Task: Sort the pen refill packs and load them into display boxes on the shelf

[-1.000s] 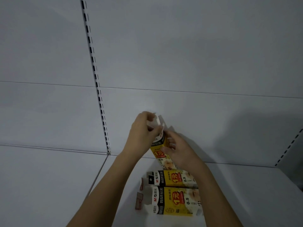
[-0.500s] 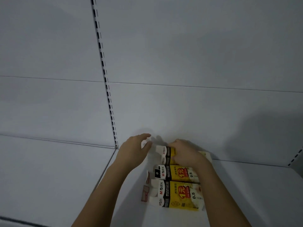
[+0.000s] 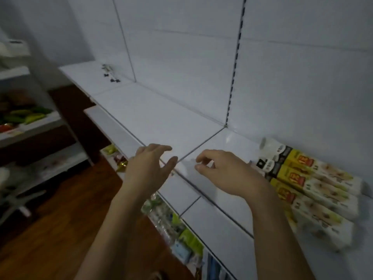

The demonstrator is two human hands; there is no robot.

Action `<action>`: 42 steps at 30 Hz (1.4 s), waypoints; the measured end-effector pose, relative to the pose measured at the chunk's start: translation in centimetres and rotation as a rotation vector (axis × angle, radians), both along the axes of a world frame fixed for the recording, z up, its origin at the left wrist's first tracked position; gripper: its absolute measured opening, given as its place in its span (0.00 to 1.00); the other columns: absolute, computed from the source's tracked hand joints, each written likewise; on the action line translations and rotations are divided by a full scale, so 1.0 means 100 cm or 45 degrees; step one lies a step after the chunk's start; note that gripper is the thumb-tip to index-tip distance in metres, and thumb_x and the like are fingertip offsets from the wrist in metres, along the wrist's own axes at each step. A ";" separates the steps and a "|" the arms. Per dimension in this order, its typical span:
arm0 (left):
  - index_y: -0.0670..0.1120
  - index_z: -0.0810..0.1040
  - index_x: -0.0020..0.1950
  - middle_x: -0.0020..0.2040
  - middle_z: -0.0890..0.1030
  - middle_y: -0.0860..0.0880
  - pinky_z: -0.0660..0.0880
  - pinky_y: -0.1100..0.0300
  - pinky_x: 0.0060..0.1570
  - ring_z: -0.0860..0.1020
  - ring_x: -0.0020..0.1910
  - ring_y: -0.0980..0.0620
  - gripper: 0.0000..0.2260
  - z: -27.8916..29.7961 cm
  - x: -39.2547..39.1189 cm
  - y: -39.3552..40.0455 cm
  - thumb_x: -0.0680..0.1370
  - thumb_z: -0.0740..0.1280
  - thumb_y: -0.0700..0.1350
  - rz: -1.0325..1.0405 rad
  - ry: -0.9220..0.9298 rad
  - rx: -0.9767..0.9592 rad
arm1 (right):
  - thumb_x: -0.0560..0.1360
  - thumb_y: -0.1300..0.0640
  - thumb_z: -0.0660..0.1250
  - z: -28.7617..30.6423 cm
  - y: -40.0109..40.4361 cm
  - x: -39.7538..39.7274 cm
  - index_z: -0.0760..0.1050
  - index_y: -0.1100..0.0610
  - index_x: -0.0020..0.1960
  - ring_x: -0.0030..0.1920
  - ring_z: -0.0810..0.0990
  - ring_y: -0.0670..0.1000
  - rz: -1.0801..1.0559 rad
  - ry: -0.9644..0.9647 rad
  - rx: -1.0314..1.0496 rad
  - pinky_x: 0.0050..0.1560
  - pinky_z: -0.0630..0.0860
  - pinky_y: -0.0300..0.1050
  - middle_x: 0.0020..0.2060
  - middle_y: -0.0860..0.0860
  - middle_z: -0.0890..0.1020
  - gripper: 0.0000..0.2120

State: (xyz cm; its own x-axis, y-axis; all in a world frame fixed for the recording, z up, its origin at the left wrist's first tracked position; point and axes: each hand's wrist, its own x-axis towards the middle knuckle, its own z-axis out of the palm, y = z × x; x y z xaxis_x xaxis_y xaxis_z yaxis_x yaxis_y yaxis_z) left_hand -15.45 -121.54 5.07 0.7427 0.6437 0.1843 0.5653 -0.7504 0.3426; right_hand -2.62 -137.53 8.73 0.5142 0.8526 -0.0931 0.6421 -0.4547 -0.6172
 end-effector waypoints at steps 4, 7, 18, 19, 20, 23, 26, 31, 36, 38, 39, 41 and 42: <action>0.58 0.74 0.66 0.66 0.76 0.53 0.76 0.44 0.57 0.74 0.63 0.49 0.19 -0.022 -0.075 0.017 0.79 0.60 0.63 0.239 0.015 -0.112 | 0.80 0.43 0.62 -0.014 0.039 -0.046 0.76 0.48 0.61 0.52 0.78 0.47 0.223 0.069 -0.081 0.55 0.77 0.48 0.54 0.45 0.79 0.14; 0.58 0.73 0.66 0.65 0.76 0.53 0.76 0.46 0.57 0.74 0.61 0.50 0.18 -0.043 -0.122 0.032 0.79 0.60 0.63 0.372 0.129 -0.228 | 0.80 0.45 0.62 -0.029 0.069 -0.080 0.75 0.48 0.64 0.51 0.78 0.48 0.347 0.087 -0.150 0.53 0.76 0.46 0.54 0.46 0.79 0.15; 0.54 0.67 0.74 0.72 0.71 0.50 0.74 0.59 0.48 0.75 0.61 0.50 0.23 -0.121 -0.281 0.156 0.80 0.62 0.58 0.563 0.419 -0.799 | 0.80 0.44 0.62 -0.100 0.232 -0.216 0.72 0.49 0.69 0.58 0.77 0.48 0.587 0.175 -0.446 0.56 0.75 0.46 0.61 0.46 0.77 0.19; 0.54 0.66 0.74 0.72 0.71 0.50 0.73 0.60 0.47 0.76 0.59 0.50 0.23 -0.120 -0.292 0.169 0.81 0.61 0.58 0.568 0.412 -0.832 | 0.80 0.44 0.62 -0.101 0.247 -0.224 0.72 0.49 0.69 0.58 0.77 0.48 0.599 0.175 -0.469 0.57 0.75 0.46 0.61 0.46 0.77 0.19; 0.53 0.66 0.74 0.72 0.71 0.50 0.72 0.61 0.47 0.76 0.59 0.50 0.22 -0.117 -0.301 0.180 0.81 0.61 0.58 0.564 0.409 -0.867 | 0.80 0.44 0.62 -0.102 0.260 -0.230 0.72 0.49 0.68 0.58 0.77 0.48 0.610 0.179 -0.493 0.56 0.75 0.46 0.61 0.46 0.77 0.19; 0.52 0.65 0.75 0.72 0.71 0.49 0.72 0.60 0.51 0.77 0.53 0.53 0.22 -0.112 -0.315 0.218 0.82 0.60 0.56 0.551 0.363 -0.919 | 0.80 0.44 0.62 -0.105 0.301 -0.232 0.72 0.48 0.68 0.56 0.77 0.47 0.600 0.193 -0.508 0.52 0.74 0.43 0.60 0.45 0.77 0.18; 0.52 0.66 0.75 0.72 0.71 0.49 0.72 0.56 0.59 0.74 0.64 0.49 0.22 -0.115 -0.311 0.264 0.82 0.60 0.55 0.613 0.326 -0.864 | 0.81 0.46 0.62 -0.115 0.349 -0.221 0.74 0.50 0.66 0.54 0.77 0.46 0.565 0.177 -0.482 0.49 0.73 0.41 0.59 0.45 0.78 0.16; 0.52 0.64 0.76 0.74 0.69 0.49 0.70 0.56 0.63 0.70 0.70 0.48 0.22 -0.119 -0.271 0.362 0.83 0.61 0.54 0.543 0.402 -0.866 | 0.80 0.45 0.63 -0.130 0.453 -0.191 0.73 0.50 0.67 0.56 0.77 0.48 0.632 0.173 -0.521 0.57 0.77 0.47 0.60 0.46 0.78 0.18; 0.53 0.66 0.75 0.72 0.71 0.50 0.73 0.52 0.63 0.72 0.66 0.49 0.21 -0.090 -0.253 0.463 0.82 0.60 0.55 0.596 0.336 -0.762 | 0.81 0.45 0.61 -0.108 0.563 -0.162 0.72 0.50 0.68 0.57 0.77 0.49 0.640 0.170 -0.365 0.53 0.75 0.44 0.61 0.47 0.77 0.18; 0.53 0.67 0.73 0.68 0.73 0.51 0.77 0.54 0.55 0.75 0.60 0.50 0.20 -0.085 -0.255 0.500 0.82 0.60 0.56 0.645 0.270 -0.708 | 0.81 0.45 0.61 -0.105 0.600 -0.158 0.72 0.49 0.68 0.58 0.77 0.49 0.654 0.168 -0.337 0.52 0.75 0.44 0.61 0.47 0.77 0.17; 0.54 0.68 0.72 0.67 0.74 0.52 0.78 0.56 0.51 0.76 0.57 0.51 0.19 -0.085 -0.256 0.515 0.82 0.60 0.55 0.662 0.240 -0.693 | 0.81 0.45 0.61 -0.106 0.618 -0.158 0.72 0.49 0.67 0.58 0.77 0.49 0.673 0.165 -0.350 0.53 0.76 0.45 0.61 0.47 0.77 0.17; 0.55 0.70 0.70 0.65 0.75 0.53 0.78 0.58 0.48 0.77 0.55 0.52 0.17 -0.089 -0.258 0.543 0.82 0.60 0.55 0.655 0.206 -0.680 | 0.81 0.45 0.61 -0.112 0.651 -0.158 0.72 0.50 0.68 0.59 0.76 0.49 0.735 0.176 -0.421 0.54 0.75 0.45 0.62 0.47 0.77 0.17; 0.55 0.71 0.69 0.64 0.75 0.54 0.78 0.58 0.48 0.77 0.55 0.53 0.16 -0.092 -0.260 0.559 0.82 0.61 0.55 0.642 0.202 -0.664 | 0.81 0.45 0.61 -0.114 0.669 -0.158 0.71 0.50 0.68 0.60 0.76 0.49 0.762 0.182 -0.460 0.55 0.75 0.44 0.62 0.47 0.77 0.18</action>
State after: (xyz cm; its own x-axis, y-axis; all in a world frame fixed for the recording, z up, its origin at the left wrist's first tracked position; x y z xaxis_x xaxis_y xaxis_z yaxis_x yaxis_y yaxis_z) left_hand -41.48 -65.63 -4.15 0.3263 0.8882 -0.3235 0.8704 -0.1488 0.4694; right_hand -18.47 -70.63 -2.71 -0.0705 0.8879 -0.4546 0.7694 -0.2417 -0.5912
